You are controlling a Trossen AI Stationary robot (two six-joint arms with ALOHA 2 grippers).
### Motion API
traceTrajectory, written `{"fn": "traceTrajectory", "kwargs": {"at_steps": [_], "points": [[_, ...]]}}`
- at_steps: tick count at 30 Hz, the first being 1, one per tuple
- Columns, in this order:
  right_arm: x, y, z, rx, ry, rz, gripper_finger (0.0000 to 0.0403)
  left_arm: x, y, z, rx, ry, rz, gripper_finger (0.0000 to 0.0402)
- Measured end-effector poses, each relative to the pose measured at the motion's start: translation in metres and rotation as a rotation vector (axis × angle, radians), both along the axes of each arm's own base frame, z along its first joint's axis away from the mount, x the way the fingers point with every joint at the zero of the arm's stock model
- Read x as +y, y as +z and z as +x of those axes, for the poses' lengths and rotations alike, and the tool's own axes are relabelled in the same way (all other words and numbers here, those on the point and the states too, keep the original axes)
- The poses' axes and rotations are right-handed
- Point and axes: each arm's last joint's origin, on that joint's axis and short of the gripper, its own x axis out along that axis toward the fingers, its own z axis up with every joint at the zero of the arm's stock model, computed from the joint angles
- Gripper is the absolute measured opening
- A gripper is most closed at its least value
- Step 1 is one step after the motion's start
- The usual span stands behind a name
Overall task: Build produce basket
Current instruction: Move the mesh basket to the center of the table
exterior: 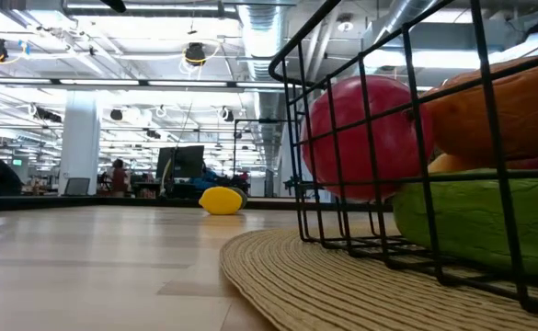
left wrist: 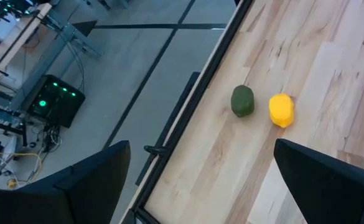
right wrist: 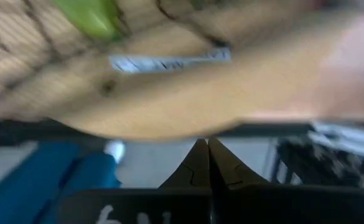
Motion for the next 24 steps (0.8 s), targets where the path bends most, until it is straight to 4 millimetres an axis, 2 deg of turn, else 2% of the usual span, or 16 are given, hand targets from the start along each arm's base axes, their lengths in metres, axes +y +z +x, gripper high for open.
{"fn": "traceTrajectory", "kwargs": {"at_steps": [12, 24], "points": [[-0.063, -0.002, 0.061, -0.116, 0.166, -0.131, 0.0001, -0.001, -0.001, 0.000, 0.017, -0.027, -0.027, 0.0384], [-0.149, -0.001, 0.115, -0.111, 0.369, -0.249, 0.0001, -0.001, -0.001, 0.000, 0.026, -0.028, -0.024, 0.0384]]}}
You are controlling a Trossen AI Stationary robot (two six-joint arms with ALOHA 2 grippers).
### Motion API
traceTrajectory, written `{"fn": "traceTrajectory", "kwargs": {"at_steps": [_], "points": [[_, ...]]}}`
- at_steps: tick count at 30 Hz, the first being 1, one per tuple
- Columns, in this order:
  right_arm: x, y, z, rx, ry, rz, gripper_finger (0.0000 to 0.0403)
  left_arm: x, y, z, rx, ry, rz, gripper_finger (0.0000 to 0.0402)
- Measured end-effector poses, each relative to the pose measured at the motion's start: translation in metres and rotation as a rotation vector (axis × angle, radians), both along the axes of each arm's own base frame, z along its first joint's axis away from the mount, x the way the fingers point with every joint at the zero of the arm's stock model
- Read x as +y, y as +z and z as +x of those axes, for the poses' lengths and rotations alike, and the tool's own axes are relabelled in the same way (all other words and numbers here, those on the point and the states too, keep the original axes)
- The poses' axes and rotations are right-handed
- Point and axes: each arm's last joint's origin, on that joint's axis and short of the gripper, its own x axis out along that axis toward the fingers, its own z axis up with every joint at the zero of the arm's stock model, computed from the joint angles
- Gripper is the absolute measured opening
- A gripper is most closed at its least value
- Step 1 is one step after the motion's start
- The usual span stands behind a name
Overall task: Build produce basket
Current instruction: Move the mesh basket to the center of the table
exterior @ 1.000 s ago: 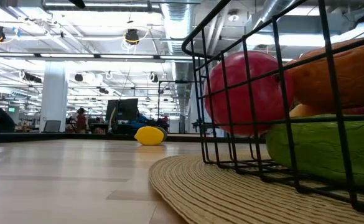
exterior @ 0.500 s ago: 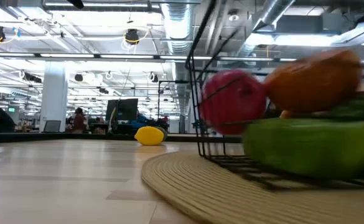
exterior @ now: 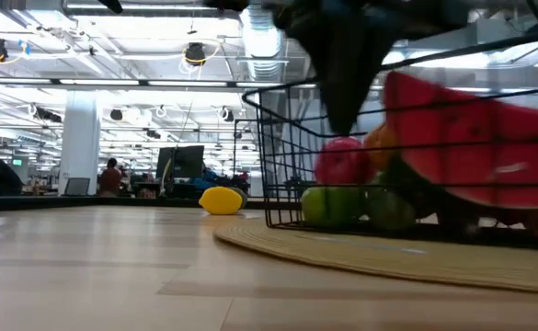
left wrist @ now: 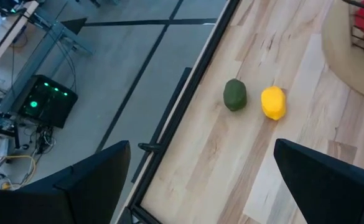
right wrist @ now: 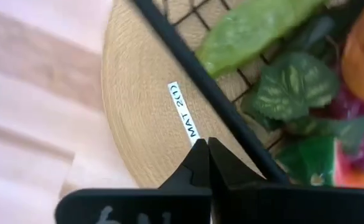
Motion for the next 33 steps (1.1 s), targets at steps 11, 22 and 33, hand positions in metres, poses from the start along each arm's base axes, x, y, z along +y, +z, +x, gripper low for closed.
{"fn": "traceTrajectory", "kwargs": {"at_steps": [11, 22, 33], "points": [[0.002, 0.085, -0.036, -0.286, 0.008, -0.090, 0.0001, 0.000, 0.000, 0.000, 0.005, 0.001, 0.001, 0.0384], [0.019, 0.097, -0.150, -0.220, -0.222, 0.047, 0.0001, 0.000, 0.000, 0.000, 0.003, 0.002, 0.001, 0.0384], [0.033, 0.062, -0.219, -0.003, -0.350, 0.062, 0.0001, 0.000, 0.000, 0.000, -0.027, 0.026, -0.019, 0.0384]]}}
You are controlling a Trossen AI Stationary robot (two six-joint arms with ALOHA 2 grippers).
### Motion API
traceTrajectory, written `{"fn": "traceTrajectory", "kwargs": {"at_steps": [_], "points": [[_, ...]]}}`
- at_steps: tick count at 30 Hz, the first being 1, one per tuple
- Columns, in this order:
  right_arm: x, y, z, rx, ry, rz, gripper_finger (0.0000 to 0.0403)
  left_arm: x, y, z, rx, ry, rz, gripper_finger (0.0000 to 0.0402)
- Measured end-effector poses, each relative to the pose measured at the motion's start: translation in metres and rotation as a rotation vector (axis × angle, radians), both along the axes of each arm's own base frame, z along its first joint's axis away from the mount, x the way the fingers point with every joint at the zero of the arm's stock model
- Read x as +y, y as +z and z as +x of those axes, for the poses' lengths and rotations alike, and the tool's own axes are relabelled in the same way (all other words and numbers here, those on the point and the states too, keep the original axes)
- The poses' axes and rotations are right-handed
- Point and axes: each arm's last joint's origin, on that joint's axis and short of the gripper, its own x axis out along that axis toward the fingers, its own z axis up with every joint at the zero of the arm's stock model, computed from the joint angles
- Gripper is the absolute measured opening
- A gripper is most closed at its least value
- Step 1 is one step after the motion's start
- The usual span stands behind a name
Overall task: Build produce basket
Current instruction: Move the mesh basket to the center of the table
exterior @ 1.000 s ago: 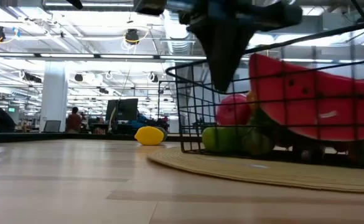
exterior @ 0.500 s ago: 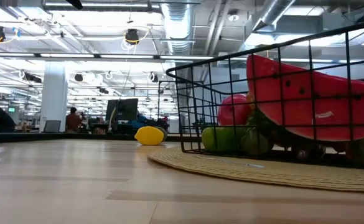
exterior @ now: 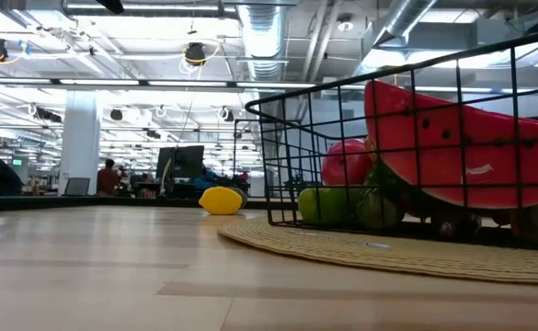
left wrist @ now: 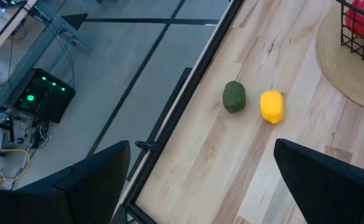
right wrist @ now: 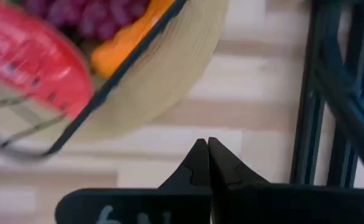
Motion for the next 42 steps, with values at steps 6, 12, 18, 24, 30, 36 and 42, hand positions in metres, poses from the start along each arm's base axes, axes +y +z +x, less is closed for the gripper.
{"fn": "traceTrajectory", "kwargs": {"at_steps": [6, 12, 18, 24, 30, 36, 42], "points": [[-0.008, -0.034, 0.009, 0.086, -0.039, -0.102, 0.0000, 0.000, 0.000, 0.000, -0.002, 0.001, -0.001, 0.0384], [-0.026, -0.045, 0.025, 0.055, -0.067, -0.200, 0.0001, 0.000, 0.000, 0.000, -0.004, 0.004, -0.003, 0.0384], [-0.048, -0.042, 0.046, -0.030, -0.066, -0.282, 0.0001, 0.000, 0.000, 0.000, 0.000, 0.001, -0.001, 0.0384], [-0.058, -0.042, 0.061, -0.089, -0.028, -0.288, 0.0002, 0.000, 0.000, 0.000, 0.002, 0.001, 0.000, 0.0384], [-0.043, -0.028, 0.048, -0.043, -0.028, -0.217, 0.0002, 0.000, 0.000, 0.000, 0.003, 0.001, 0.000, 0.0384], [-0.031, 0.005, 0.048, -0.260, -0.017, -0.247, 0.0001, 0.000, 0.000, 0.000, 0.001, 0.001, 0.000, 0.0384], [-0.049, 0.009, 0.067, -0.315, -0.014, -0.338, 0.0001, 0.000, 0.000, 0.000, -0.008, 0.005, 0.004, 0.0384]]}}
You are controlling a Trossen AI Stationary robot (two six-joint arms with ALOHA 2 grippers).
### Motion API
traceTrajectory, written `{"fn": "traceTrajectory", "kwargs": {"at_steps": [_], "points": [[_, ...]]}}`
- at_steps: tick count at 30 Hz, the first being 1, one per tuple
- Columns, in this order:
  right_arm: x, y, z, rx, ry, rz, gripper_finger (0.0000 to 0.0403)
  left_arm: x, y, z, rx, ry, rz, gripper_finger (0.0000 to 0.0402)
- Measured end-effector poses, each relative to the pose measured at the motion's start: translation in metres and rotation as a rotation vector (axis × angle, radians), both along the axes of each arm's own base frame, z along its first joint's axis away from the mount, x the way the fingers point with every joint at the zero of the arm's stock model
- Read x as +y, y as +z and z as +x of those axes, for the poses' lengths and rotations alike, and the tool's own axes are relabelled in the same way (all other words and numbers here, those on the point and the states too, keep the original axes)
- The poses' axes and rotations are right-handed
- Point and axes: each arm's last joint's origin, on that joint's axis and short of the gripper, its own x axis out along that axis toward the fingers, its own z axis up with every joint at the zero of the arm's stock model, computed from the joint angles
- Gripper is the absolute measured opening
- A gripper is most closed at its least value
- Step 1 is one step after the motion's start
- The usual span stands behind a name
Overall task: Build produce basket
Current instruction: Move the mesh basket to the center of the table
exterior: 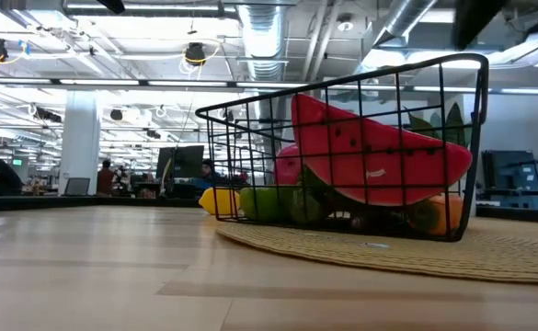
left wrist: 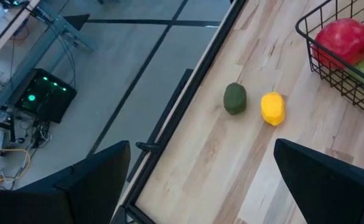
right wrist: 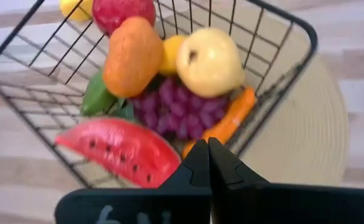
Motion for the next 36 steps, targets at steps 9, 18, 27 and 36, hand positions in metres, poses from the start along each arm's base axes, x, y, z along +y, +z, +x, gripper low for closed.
{"fn": "traceTrajectory", "kwargs": {"at_steps": [9, 18, 27, 36], "points": [[-0.036, -0.005, 0.030, 0.090, 0.038, -0.019, 0.0001, 0.000, 0.000, 0.000, -0.010, 0.009, -0.005, 0.0384], [-0.034, -0.013, 0.046, 0.079, 0.106, 0.076, 0.0001, 0.000, 0.000, 0.000, -0.018, 0.018, -0.005, 0.0384], [-0.009, -0.057, 0.053, 0.244, 0.087, 0.156, 0.0000, 0.000, 0.000, 0.000, -0.031, 0.029, -0.014, 0.0384], [-0.001, -0.038, 0.028, 0.342, 0.122, 0.226, 0.0000, 0.000, 0.000, 0.000, -0.037, 0.035, -0.020, 0.0384]]}}
